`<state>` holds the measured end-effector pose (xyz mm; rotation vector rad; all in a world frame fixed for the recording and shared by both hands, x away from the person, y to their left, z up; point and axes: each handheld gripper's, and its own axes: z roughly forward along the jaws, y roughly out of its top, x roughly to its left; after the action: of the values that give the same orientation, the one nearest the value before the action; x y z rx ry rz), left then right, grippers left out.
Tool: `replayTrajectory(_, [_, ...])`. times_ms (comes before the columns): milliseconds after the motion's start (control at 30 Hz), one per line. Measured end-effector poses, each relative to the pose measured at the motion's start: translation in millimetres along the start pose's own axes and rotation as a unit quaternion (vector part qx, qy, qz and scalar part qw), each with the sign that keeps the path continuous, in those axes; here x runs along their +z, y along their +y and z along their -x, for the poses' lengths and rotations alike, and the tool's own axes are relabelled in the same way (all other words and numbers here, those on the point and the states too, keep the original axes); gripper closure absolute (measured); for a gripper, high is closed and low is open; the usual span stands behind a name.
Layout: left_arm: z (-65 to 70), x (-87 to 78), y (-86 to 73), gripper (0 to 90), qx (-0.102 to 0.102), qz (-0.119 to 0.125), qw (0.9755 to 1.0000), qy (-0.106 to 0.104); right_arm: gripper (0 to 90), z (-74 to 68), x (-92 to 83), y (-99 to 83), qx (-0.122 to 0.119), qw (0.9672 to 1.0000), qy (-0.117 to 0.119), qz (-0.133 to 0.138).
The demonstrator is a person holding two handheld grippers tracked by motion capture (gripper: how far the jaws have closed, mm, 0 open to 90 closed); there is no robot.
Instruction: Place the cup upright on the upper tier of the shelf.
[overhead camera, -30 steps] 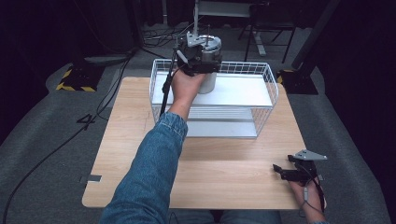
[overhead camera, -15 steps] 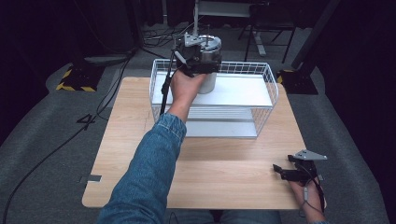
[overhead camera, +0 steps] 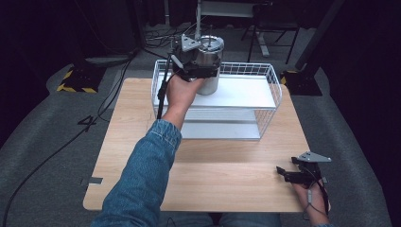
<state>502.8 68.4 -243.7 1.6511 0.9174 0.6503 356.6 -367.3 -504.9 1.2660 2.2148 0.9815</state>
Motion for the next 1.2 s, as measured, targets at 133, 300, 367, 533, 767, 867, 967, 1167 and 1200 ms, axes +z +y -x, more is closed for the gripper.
replayTrajectory(133, [-1.4,-12.7,-1.3,0.0,0.0,0.003,1.0,-0.003,16.1,-0.1,0.9,0.9,0.0,1.0,0.0,-0.003])
replayTrajectory(300, [1.0,-34.3,-2.3,0.0,0.001,0.006,0.9998,-0.02,15.8,-0.4,1.5,1.3,0.0,1.0,0.0,-0.003])
replayTrajectory(367, [1.5,-38.2,-2.4,0.0,0.004,0.009,0.9997,-0.023,15.8,-0.4,1.5,1.3,0.0,1.0,0.0,-0.003])
replayTrajectory(533, [2.7,-58.2,-4.9,0.0,0.011,0.016,0.9993,-0.031,15.5,-0.5,1.8,1.5,0.0,1.0,0.0,-0.003])
replayTrajectory(767, [0.3,-86.8,-13.0,0.0,0.01,0.022,0.9991,-0.035,15.0,-0.6,2.4,2.2,0.001,1.0,0.001,-0.005])
replayTrajectory(867, [-1.7,-98.0,-16.1,0.0,0.007,0.023,0.9989,-0.041,15.0,-0.5,3.2,2.8,-0.001,1.0,0.001,-0.004])
replayTrajectory(967, [-3.9,-112.9,-20.6,0.0,0.007,0.026,0.9983,-0.052,15.0,-0.5,3.2,2.8,-0.001,1.0,0.001,-0.004])
replayTrajectory(1167, [-7.6,-133.3,-29.6,0.0,0.01,0.03,0.997,-0.07,15.0,-0.5,3.2,2.8,-0.001,1.0,0.001,-0.004])
replayTrajectory(1200, [-7.6,-133.3,-29.6,0.0,0.01,0.03,0.997,-0.07,15.0,-0.5,3.2,2.8,-0.001,1.0,0.001,-0.004])
